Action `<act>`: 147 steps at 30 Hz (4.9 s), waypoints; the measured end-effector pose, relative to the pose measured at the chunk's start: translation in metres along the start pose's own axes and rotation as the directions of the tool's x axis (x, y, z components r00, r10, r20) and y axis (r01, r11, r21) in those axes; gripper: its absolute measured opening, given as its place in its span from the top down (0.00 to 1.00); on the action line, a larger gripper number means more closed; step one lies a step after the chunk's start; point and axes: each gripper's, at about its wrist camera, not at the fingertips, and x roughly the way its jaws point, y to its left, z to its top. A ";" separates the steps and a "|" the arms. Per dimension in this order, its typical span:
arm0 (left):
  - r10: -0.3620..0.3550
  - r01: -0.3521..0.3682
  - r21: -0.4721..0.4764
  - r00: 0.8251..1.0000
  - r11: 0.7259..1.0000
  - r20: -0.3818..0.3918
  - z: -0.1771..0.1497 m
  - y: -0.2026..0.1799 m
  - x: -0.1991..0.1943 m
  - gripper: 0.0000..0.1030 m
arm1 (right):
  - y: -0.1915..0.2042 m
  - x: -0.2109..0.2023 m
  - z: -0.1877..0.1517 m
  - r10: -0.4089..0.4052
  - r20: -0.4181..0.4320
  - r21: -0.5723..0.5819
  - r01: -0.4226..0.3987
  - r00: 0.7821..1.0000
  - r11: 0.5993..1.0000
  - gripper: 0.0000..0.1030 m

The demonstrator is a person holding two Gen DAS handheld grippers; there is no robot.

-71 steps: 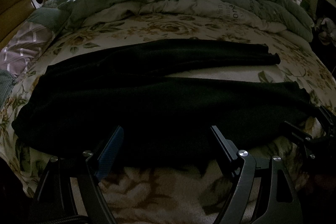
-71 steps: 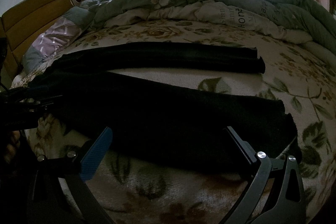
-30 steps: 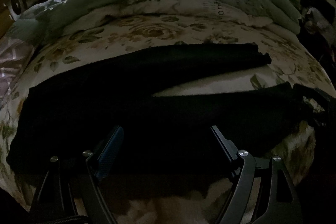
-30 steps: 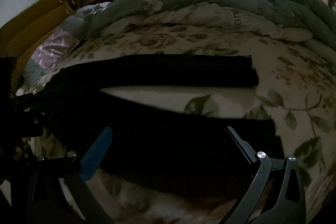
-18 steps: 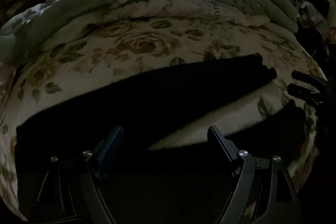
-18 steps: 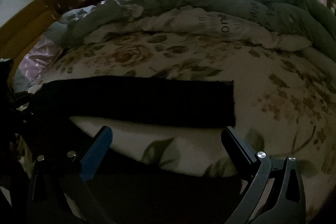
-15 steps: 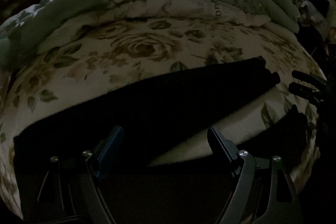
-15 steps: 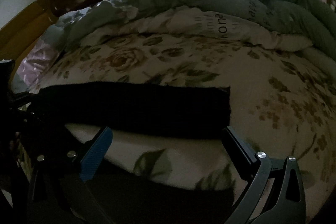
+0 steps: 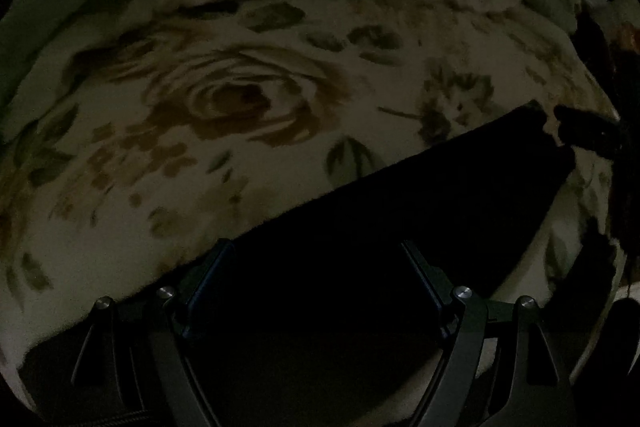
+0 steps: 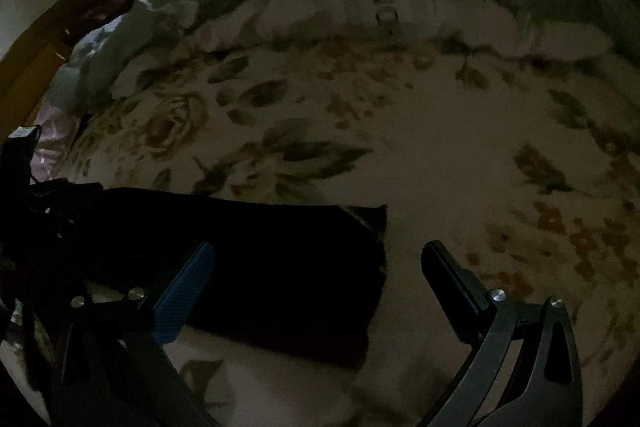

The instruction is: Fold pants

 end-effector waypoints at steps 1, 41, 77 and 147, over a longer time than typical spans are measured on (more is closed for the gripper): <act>0.003 -0.002 0.018 1.000 1.000 -0.012 0.005 0.000 0.006 0.20 | -0.004 0.006 0.002 0.018 -0.018 0.005 -0.018 1.000 1.000 0.00; -0.227 0.219 0.082 0.968 0.972 0.106 -0.133 -0.107 -0.106 0.96 | -0.003 -0.108 -0.108 0.267 0.056 -0.221 -0.249 0.962 0.943 0.91; -0.309 0.308 -0.033 0.951 0.951 -0.006 -0.202 -0.127 -0.081 0.73 | 0.016 -0.130 -0.178 0.020 -0.140 -0.315 -0.064 0.990 0.947 0.89; -0.043 0.152 -0.418 0.965 0.896 0.259 -0.244 0.260 -0.203 0.96 | 0.322 -0.007 -0.122 0.439 -0.209 -0.341 -0.486 0.874 0.805 0.93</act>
